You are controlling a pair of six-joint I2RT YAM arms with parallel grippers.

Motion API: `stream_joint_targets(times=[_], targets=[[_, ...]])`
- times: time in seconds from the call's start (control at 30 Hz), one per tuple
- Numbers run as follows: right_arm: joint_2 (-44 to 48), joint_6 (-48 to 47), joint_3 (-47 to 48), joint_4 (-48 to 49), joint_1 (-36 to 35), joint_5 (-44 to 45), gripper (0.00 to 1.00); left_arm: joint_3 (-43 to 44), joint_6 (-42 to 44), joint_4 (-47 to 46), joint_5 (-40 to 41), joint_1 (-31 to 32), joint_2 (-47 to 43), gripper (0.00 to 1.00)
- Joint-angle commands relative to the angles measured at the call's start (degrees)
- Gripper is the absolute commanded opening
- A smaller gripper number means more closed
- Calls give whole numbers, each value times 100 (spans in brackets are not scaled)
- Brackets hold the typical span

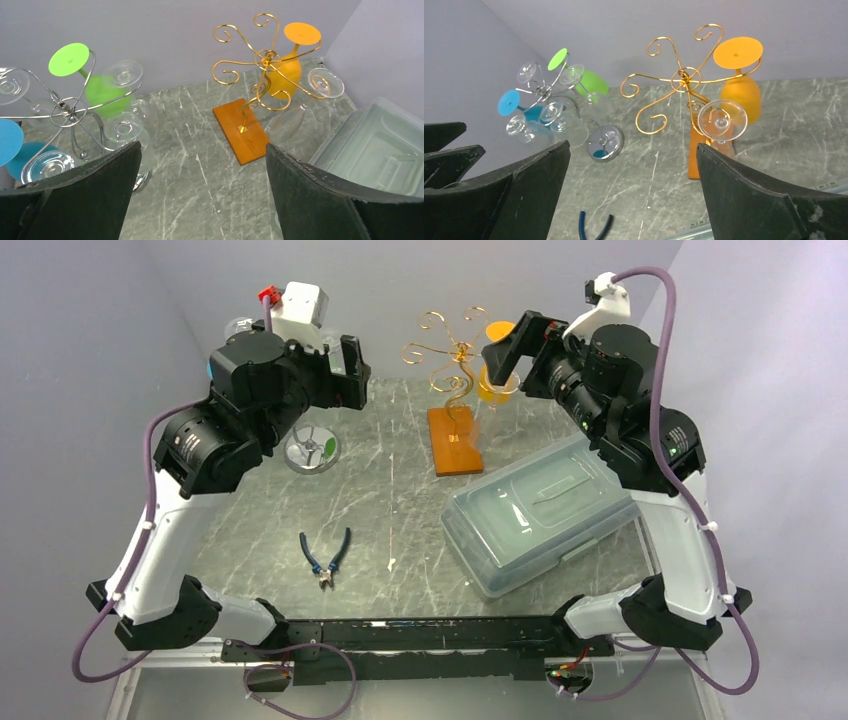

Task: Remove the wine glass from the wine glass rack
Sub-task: Pick up the wine glass from the wine rack.

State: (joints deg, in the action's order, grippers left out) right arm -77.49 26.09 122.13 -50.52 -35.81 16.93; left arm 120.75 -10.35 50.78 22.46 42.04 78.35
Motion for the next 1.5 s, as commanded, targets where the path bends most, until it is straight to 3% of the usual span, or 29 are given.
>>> stream_joint_targets(times=[0.0, 0.33, 0.47, 0.73, 1.17, 1.47], targets=[[23, -84, -117, -49, -5, 205, 100, 3, -144, -67, 372, 27, 1, 99], [43, -293, -509, -72, 27, 570, 100, -506, 282, -188, -512, 27, -237, 99], [-191, -316, -343, -194, 480, 156, 100, -536, 326, -183, -851, 31, -272, 99], [-705, -413, -111, -304, 1478, -566, 100, -740, 273, -230, -984, 28, -312, 99], [-1664, -731, 304, -505, 1535, -333, 100, -1165, 170, -330, -938, 26, -440, 99], [-1819, -745, 112, -502, 1535, -538, 100, -1327, 185, -411, -904, 25, -496, 99]])
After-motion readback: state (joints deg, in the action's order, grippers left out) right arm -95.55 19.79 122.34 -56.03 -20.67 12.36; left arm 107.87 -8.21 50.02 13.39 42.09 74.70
